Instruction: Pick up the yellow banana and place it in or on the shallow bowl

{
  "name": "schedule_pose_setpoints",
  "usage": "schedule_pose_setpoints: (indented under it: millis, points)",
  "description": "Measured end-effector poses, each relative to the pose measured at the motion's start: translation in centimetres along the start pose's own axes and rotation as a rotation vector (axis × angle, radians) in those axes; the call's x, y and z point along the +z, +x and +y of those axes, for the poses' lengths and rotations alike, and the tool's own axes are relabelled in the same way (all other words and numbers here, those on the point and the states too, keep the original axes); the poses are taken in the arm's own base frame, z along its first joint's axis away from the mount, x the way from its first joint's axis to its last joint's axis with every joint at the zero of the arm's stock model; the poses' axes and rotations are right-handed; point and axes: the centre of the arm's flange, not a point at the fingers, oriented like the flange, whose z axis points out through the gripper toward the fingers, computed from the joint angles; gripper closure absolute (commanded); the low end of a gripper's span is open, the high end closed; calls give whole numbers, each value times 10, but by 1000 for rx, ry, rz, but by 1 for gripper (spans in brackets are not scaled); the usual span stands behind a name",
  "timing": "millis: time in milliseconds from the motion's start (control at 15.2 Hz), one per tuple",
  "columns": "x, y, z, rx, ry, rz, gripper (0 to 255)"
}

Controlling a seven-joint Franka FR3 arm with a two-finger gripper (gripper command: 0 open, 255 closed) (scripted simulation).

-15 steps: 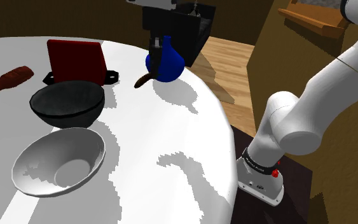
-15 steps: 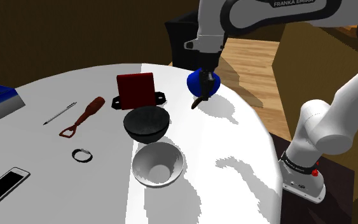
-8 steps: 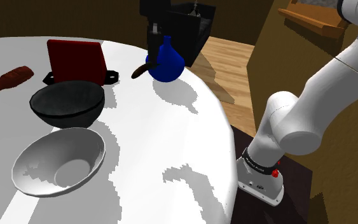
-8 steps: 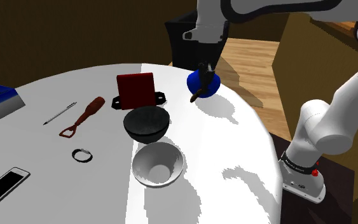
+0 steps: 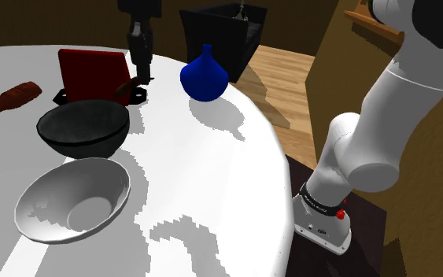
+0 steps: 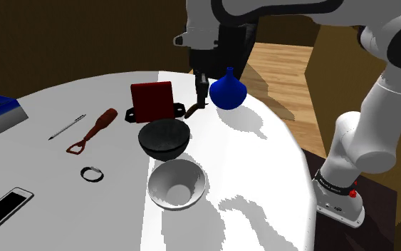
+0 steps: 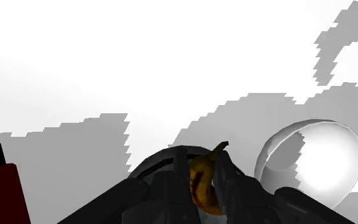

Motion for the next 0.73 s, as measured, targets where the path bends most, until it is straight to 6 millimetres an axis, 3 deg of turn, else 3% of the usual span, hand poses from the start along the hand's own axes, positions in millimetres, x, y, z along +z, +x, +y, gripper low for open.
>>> schedule_pose_setpoints:
  millis: [462, 726]
  points:
    - [5, 90, -13, 0, 0, -1, 255]
    - [24, 98, -11, 1, 1, -1, 255]
